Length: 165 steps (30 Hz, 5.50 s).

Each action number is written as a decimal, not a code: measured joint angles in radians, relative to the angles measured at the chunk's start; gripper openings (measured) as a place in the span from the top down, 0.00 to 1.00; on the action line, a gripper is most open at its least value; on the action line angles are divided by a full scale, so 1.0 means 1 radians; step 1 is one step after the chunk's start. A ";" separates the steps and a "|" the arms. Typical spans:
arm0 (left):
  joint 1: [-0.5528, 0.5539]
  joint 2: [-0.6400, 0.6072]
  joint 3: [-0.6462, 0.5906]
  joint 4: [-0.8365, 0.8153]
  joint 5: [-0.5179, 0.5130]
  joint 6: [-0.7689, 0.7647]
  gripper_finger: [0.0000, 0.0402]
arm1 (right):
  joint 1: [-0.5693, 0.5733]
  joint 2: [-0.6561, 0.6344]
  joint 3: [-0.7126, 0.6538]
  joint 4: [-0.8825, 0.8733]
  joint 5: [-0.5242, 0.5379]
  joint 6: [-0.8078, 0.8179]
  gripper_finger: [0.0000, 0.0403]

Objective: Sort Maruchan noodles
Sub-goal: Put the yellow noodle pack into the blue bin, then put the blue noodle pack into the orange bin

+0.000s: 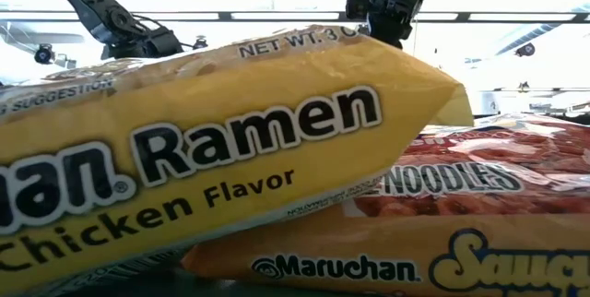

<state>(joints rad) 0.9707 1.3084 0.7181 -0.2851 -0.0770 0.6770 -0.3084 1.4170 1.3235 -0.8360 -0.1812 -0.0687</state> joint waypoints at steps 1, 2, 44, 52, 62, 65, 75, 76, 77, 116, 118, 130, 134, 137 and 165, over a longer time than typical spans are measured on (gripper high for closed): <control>0.000 0.001 0.000 0.013 -0.012 0.004 1.00 | 0.000 0.000 0.000 0.000 0.000 0.005 0.66; 0.000 0.001 0.000 0.028 -0.029 0.012 0.99 | 0.000 0.000 0.000 0.000 0.000 0.007 0.66; -0.082 -0.366 0.000 0.198 0.090 -0.720 0.80 | 0.000 -0.002 -0.003 -0.185 -0.001 0.171 0.66; -0.410 -0.421 0.000 0.209 0.155 -0.807 0.80 | 0.008 -0.001 -0.023 -0.198 -0.002 0.267 0.66; -0.768 -0.339 0.000 0.230 -0.053 -1.117 0.80 | 0.098 -0.001 -0.130 -0.228 -0.011 0.360 0.66; -0.827 -0.291 0.000 0.245 -0.060 -1.209 0.80 | 0.135 -0.001 -0.176 -0.209 -0.011 0.367 0.66; -0.956 -0.138 0.000 0.352 -0.124 -1.384 0.80 | 0.262 -0.001 -0.340 0.093 -0.057 0.411 0.66; -0.964 -0.129 0.000 0.371 -0.124 -1.393 0.80 | 0.270 -0.001 -0.354 0.118 -0.057 0.413 0.66; -0.971 -0.120 0.000 0.381 -0.124 -1.403 0.80 | 0.276 -0.002 -0.368 0.145 -0.057 0.413 0.66; -1.179 0.336 0.235 0.313 -0.124 -1.603 0.84 | 0.291 0.027 -0.536 0.503 -0.122 0.278 0.66; -1.184 0.356 0.279 0.215 -0.125 -1.602 0.84 | 0.291 0.046 -0.536 0.550 -0.123 0.283 0.66; -1.216 0.392 0.300 0.183 -0.124 -1.675 0.84 | 0.295 0.136 -0.523 0.747 -0.141 0.304 0.66; -1.240 0.420 0.300 0.237 -0.117 -1.704 0.84 | 0.295 0.127 -0.504 0.751 -0.135 0.299 0.66; -1.257 0.455 0.300 0.310 -0.114 -1.716 0.84 | 0.295 0.118 -0.490 0.765 -0.132 0.293 0.66; -1.258 0.603 0.301 0.327 -0.149 -1.813 0.84 | 0.295 0.102 -0.175 0.219 -0.132 0.255 0.66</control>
<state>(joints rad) -0.2871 1.9110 1.0195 0.0422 -0.2258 -1.1364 -0.0135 1.5192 1.1482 -0.6174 -0.3134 0.1860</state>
